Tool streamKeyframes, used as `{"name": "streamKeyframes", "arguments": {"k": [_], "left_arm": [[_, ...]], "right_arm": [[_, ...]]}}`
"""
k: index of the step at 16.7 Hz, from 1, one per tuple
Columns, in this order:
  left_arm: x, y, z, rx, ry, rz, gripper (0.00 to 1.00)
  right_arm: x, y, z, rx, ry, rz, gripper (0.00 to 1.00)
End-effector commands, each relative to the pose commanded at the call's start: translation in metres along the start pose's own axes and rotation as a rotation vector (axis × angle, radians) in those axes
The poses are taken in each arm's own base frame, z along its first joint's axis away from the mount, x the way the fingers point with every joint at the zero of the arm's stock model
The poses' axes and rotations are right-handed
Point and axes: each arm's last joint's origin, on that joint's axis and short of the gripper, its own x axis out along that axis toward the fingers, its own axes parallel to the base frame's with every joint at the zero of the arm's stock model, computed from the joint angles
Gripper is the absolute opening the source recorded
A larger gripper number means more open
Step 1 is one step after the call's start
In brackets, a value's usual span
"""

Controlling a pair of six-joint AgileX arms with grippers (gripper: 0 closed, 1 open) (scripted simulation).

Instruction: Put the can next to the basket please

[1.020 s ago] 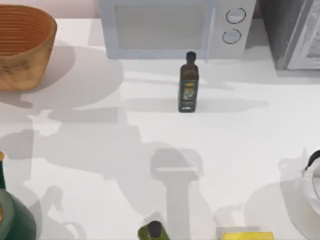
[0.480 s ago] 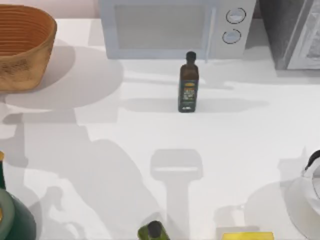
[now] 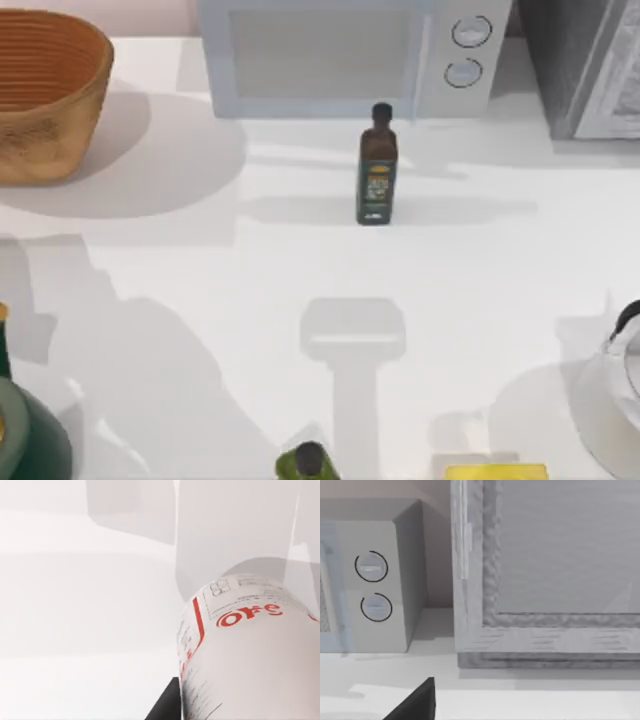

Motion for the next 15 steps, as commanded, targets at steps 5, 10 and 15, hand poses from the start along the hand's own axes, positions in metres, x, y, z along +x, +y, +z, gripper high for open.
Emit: {"name": "streamKeyframes", "arguments": {"k": [5,10,15], "left_arm": [[0.009,-0.021,0.01,0.019,0.008,0.007,0.0],[0.01,-0.042,0.015,0.042,0.02,0.004,0.0],[0.01,-0.042,0.015,0.042,0.02,0.004,0.23]], "right_arm": [[0.0,0.0,0.0,0.0,0.0,0.0,1.0],[0.0,0.0,0.0,0.0,0.0,0.0,1.0],[0.0,0.0,0.0,0.0,0.0,0.0,1.0]]}}
